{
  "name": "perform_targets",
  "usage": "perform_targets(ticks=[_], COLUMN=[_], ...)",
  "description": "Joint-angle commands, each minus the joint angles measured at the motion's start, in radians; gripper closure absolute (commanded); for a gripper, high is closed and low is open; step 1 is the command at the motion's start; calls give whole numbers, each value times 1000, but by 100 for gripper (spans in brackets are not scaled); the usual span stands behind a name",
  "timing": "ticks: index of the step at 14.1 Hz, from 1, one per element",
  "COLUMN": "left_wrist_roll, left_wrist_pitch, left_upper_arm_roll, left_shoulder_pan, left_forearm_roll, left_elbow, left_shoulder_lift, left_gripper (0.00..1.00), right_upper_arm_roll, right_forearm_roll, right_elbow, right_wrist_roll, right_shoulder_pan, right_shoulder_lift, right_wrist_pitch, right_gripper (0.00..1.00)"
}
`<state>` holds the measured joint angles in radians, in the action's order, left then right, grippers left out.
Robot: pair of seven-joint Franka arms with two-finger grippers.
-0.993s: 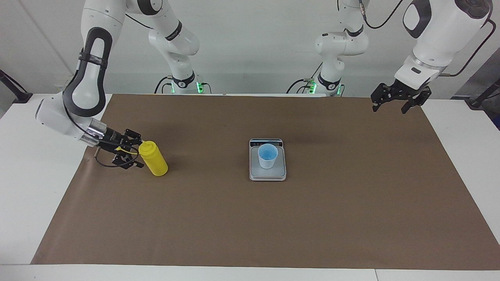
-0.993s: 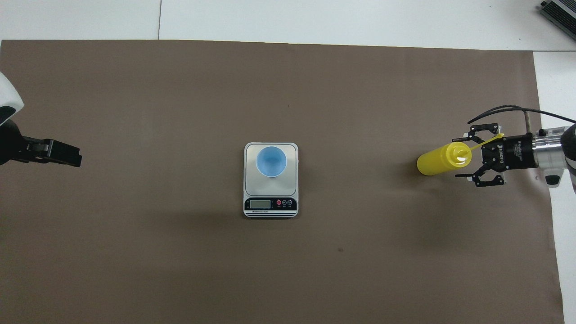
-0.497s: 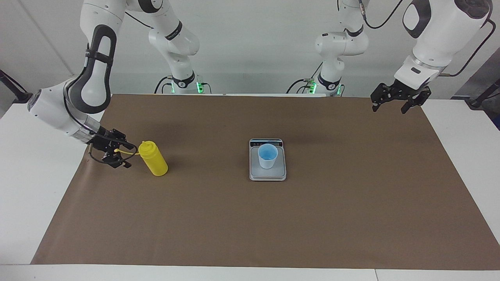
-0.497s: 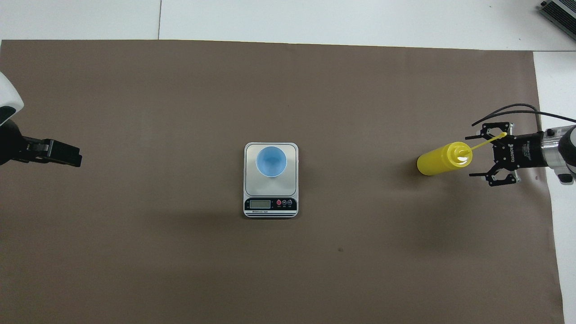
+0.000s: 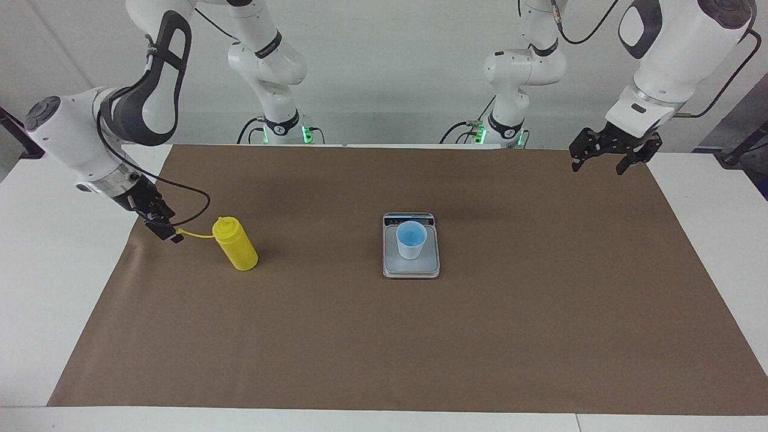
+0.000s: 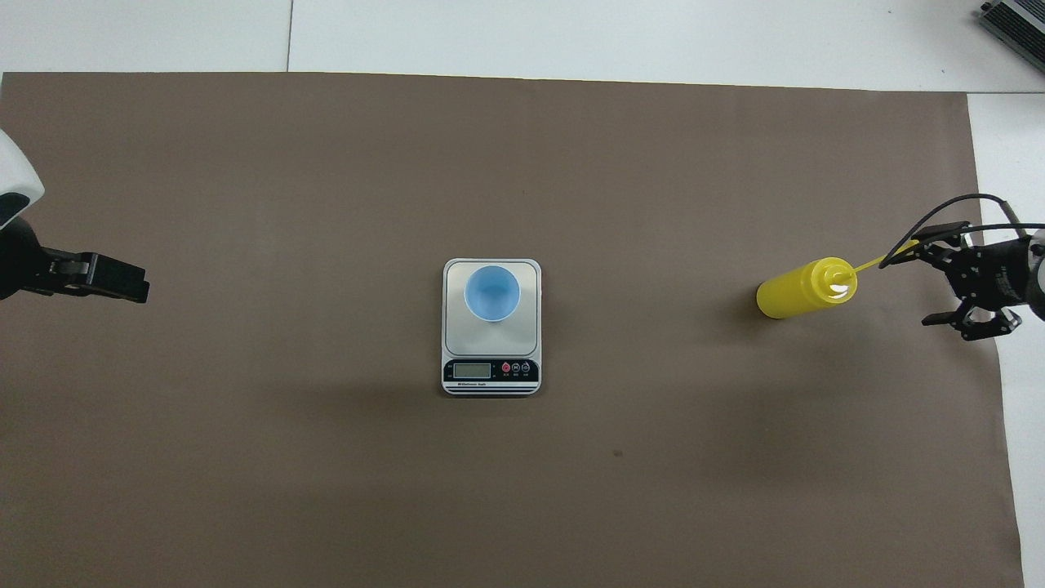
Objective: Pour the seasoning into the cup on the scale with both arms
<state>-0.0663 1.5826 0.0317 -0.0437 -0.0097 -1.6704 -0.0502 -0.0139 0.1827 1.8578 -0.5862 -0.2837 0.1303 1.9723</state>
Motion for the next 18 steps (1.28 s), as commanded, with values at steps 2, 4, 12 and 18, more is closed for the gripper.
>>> perform_targets(ticks=[2, 4, 12, 18], left_wrist_roll=[-7, -9, -6, -6], left_wrist_pitch=[22, 22, -7, -39], left_upper_arm_roll=[1, 1, 4, 4], left_shoulder_pan=[1, 1, 1, 5], left_forearm_roll=[-9, -9, 2, 2], left_elbow=[-37, -38, 0, 31], left_shoulder_lift=[-30, -30, -26, -23], left_gripper=[0, 0, 0, 0], right_upper_arm_roll=[-4, -9, -24, -72], right_forearm_roll=[-115, -162, -253, -236], right_elbow=[6, 4, -74, -230], right_wrist_roll=[16, 16, 161, 287], right_shoulder_pan=[96, 147, 262, 259], right_shoulder_lift=[-70, -95, -115, -127], right_wrist_pitch=[5, 6, -59, -283], right_gripper=[0, 0, 0, 0])
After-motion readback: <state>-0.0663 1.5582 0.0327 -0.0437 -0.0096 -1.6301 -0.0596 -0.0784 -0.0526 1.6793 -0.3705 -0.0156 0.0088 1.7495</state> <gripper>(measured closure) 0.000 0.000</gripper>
